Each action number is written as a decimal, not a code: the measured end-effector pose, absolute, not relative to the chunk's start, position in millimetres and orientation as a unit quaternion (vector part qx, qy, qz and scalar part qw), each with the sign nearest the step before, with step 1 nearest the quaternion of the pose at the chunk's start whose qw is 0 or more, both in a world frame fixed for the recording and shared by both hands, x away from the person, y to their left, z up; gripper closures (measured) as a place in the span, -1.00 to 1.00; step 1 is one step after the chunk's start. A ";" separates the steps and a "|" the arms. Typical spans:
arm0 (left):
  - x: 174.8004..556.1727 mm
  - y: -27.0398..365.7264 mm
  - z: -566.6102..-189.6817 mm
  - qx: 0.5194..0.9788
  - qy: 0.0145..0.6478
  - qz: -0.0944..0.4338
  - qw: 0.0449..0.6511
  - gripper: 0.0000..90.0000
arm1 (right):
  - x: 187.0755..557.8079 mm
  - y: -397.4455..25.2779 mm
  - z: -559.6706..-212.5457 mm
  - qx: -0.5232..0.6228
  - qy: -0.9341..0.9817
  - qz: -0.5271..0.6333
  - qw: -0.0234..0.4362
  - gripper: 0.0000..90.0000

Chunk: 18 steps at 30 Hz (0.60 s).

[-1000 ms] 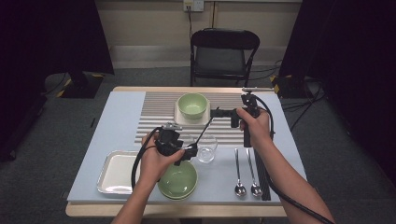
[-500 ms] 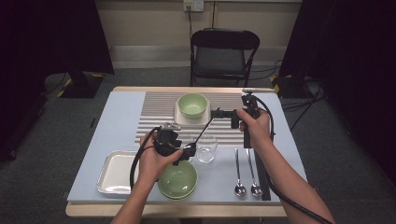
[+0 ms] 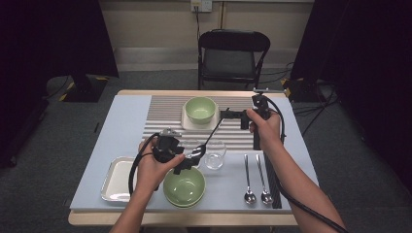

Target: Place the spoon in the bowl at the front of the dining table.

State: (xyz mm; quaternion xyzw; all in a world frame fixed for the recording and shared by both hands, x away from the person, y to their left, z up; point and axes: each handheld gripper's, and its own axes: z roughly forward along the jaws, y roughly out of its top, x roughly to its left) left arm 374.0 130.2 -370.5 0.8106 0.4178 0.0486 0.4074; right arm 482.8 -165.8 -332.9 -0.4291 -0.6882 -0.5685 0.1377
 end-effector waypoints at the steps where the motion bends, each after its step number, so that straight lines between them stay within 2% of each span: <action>1: 373.3 131.5 -370.0 0.812 0.416 0.046 0.406 -0.48 | 483.5 -165.8 -332.8 -0.431 -0.687 -0.568 0.138 1.00; 18: 362.3 149.6 -371.9 0.813 0.420 0.036 0.402 -0.50 | 495.1 -164.1 -331.9 -0.436 -0.683 -0.572 0.126 1.00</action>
